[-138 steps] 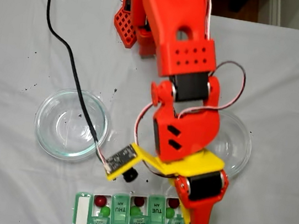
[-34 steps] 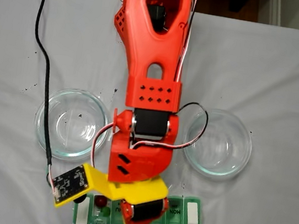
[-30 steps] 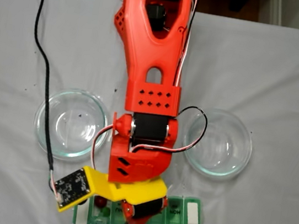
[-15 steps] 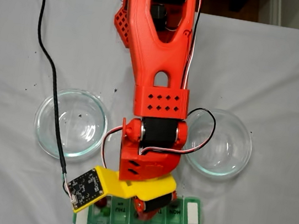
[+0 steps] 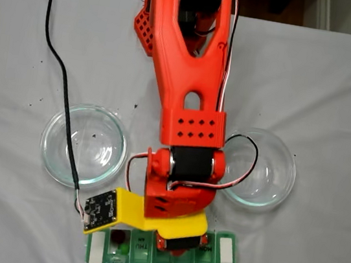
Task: Sort medicines into box.
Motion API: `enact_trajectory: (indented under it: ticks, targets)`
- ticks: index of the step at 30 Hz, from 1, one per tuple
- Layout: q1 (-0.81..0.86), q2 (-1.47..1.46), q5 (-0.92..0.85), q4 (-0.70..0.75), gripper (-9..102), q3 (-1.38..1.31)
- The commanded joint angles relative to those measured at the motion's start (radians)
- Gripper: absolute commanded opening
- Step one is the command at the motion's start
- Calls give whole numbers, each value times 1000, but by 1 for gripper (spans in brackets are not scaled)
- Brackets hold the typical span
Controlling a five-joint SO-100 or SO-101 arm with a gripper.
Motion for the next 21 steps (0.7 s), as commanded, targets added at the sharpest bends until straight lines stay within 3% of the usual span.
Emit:
enact_trajectory:
  ticks: [1, 10, 21]
  targets:
    - [20, 17, 38, 5, 0, -100]
    - [74, -3, 83, -55, 0, -104]
    - [8, 23, -69, -60, 0, 23]
